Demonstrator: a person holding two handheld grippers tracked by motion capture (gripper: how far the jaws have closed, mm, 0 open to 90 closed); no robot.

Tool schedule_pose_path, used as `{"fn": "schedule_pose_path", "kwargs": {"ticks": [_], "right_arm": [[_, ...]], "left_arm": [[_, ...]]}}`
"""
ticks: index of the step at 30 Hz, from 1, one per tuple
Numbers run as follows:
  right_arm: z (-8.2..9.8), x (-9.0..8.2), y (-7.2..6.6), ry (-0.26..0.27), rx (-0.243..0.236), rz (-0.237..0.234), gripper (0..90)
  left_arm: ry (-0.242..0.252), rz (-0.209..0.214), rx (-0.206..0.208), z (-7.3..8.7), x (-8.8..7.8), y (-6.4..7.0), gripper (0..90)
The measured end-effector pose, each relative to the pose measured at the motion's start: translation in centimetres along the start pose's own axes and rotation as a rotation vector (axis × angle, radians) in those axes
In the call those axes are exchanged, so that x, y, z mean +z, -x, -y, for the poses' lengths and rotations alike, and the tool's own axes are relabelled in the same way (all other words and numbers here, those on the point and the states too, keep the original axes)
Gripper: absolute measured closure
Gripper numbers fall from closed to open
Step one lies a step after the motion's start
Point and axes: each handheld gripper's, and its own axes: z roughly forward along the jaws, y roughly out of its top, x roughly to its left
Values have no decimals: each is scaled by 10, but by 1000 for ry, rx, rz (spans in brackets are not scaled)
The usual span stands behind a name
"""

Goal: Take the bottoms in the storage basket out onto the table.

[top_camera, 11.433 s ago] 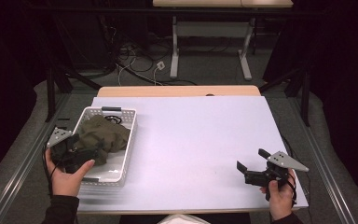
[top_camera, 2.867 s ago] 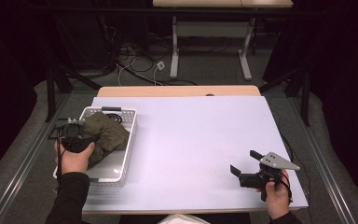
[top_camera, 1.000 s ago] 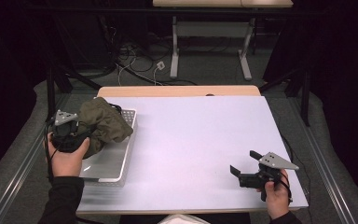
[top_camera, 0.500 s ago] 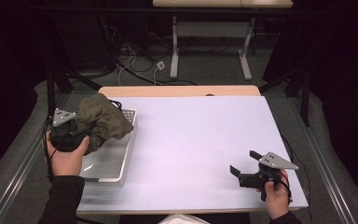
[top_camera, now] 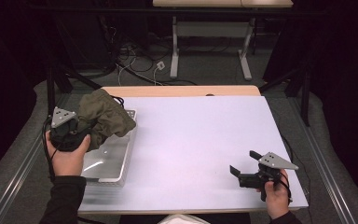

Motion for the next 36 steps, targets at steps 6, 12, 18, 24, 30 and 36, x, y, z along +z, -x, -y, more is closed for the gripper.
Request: {"fn": "schedule_pose_path", "kwargs": {"ticks": [6, 12, 18, 24, 30, 36], "right_arm": [[0, 1, 0, -4, 0, -3, 11], [0, 1, 0, -8, 1, -1, 11], [0, 1, -1, -7, 1, -1, 11], [0, 1, 0, -7, -3, -1, 11], [0, 1, -1, -8, -1, -2, 11], [0, 1, 0, -7, -3, -1, 11]], "left_arm": [[23, 3, -5, -4, 0, 1, 729], [53, 2, -15, -6, 0, 3, 730], [74, 10, -23, -9, -1, 4, 730], [91, 19, -26, -12, -2, 6, 731], [114, 33, -23, -17, -4, 9, 730], [131, 44, -17, -22, -4, 13, 730]]}}
